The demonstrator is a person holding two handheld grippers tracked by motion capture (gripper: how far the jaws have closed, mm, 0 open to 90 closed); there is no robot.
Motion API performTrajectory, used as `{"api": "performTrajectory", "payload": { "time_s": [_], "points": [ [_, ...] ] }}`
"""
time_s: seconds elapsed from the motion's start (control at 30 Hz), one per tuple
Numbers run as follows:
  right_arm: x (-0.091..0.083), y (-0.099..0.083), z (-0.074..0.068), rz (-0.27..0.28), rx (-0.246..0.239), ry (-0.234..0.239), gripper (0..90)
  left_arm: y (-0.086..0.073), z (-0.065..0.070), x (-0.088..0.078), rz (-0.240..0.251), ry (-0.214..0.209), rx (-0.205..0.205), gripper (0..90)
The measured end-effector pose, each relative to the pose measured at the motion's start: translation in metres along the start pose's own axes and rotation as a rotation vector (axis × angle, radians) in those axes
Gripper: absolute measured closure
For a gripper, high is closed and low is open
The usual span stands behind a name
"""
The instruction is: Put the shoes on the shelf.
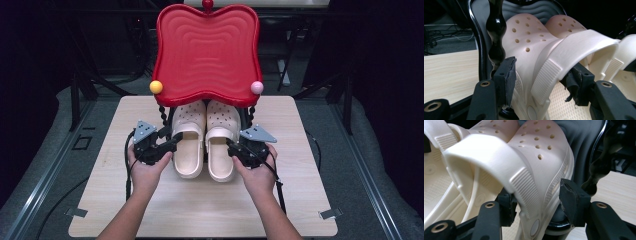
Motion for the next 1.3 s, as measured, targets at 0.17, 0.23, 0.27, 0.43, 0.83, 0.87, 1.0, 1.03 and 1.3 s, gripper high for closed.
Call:
{"api": "performTrajectory", "payload": {
  "time_s": [0.17, 0.23, 0.27, 0.43, 0.83, 0.87, 1.0, 1.03, 1.3],
  "points": [
    [-0.003, 0.01, 0.002, 0.013, 0.002, 0.001, 49.6, 0.004, 0.001, 0.0, 0.001, -0.001, 0.006, 45.7],
    [-0.003, 0.012, 0.003, 0.015, 0.002, -0.004, 49.6, 0.004, 0.001, 0.001, -0.006, 0.0, 0.006, 45.7],
    [-0.001, 0.014, 0.005, 0.013, 0.008, -0.006, 49.5, 0.004, 0.0, 0.001, -0.004, -0.004, 0.003, 45.7],
    [0.009, 0.011, 0.006, -0.037, 0.037, 0.017, 49.6, 0.004, -0.006, 0.008, -0.016, -0.021, -0.029, 46.2],
    [-0.006, 0.014, 0.004, 0.01, 0.035, 0.081, 49.6, 0.006, 0.0, 0.0, -0.022, -0.032, -0.019, 46.1],
    [-0.007, 0.015, 0.004, 0.009, 0.04, 0.087, 49.6, 0.005, 0.0, 0.0, -0.022, -0.031, -0.019, 46.1],
    [-0.008, 0.017, 0.008, 0.023, 0.07, 0.081, 49.8, 0.002, 0.001, -0.002, -0.036, -0.027, -0.014, 46.4],
    [-0.007, 0.017, 0.009, 0.022, 0.079, 0.074, 50.0, 0.001, 0.001, -0.002, -0.031, -0.026, -0.014, 46.5],
    [0.004, 0.017, 0.014, -0.013, 0.163, 0.092, 51.2, -0.002, 0.002, -0.004, -0.042, -0.03, -0.011, 49.5]
  ]
}}
Point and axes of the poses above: each handheld gripper's, and its own axes: x roughly forward along the jaws, y roughly out of its top, z roughly to its right, the point moved 9 cm from there along x, roughly forward along the jaws, and after that the axes turned 11 degrees about -y, right-handed, at the moved point
